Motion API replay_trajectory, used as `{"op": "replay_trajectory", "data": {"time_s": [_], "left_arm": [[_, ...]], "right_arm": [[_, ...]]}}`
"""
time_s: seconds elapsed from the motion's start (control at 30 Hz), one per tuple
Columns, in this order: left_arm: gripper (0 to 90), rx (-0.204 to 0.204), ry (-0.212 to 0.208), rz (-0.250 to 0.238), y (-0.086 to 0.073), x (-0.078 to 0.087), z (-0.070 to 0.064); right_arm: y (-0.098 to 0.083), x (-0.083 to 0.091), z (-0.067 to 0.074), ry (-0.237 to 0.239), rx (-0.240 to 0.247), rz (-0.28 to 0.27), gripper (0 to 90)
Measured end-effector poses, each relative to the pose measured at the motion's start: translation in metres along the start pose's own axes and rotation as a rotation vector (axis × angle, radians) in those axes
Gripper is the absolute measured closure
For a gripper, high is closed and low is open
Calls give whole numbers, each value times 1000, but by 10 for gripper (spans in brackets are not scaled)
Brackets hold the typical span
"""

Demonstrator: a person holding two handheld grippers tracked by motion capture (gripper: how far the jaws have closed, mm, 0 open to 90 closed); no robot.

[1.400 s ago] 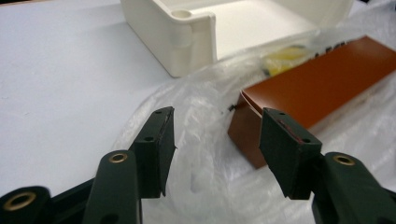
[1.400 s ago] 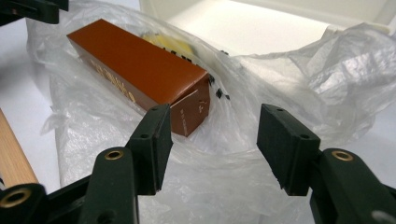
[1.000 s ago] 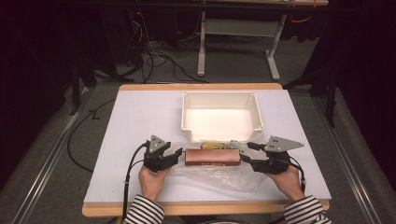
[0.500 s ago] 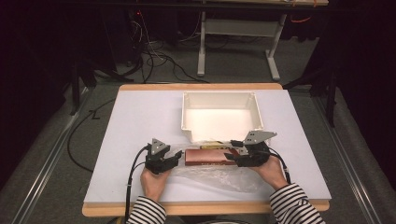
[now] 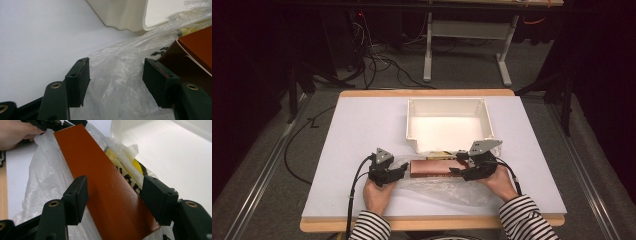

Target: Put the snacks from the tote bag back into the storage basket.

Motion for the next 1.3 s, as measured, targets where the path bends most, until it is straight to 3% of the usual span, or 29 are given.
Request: {"op": "replay_trajectory", "data": {"time_s": [0.3, 0.5, 0.83, 1.3], "left_arm": [[390, 20, -19, 4, -1, 0, 0], [391, 19, -24, 8, -1, -1, 0], [390, 15, -23, 11, -1, -1, -1], [387, 7, -15, 17, -2, -1, -1]], "right_arm": [[-4, 4, 8, 20, 30, 24, 371], [-11, -4, 13, 21, 73, 79, 323], [-18, -13, 15, 45, 62, 128, 311], [-24, -11, 24, 85, 77, 136, 422]]}}
Point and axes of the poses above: each handheld gripper's, and its own axes: x roughly backward along the jaws, y roughly out of its top, z roughly to its left, the point moved 10 cm from there along -x, roughly forward along the jaws, and after that the axes turned 1 degree about -x, right-handed, at the moved point
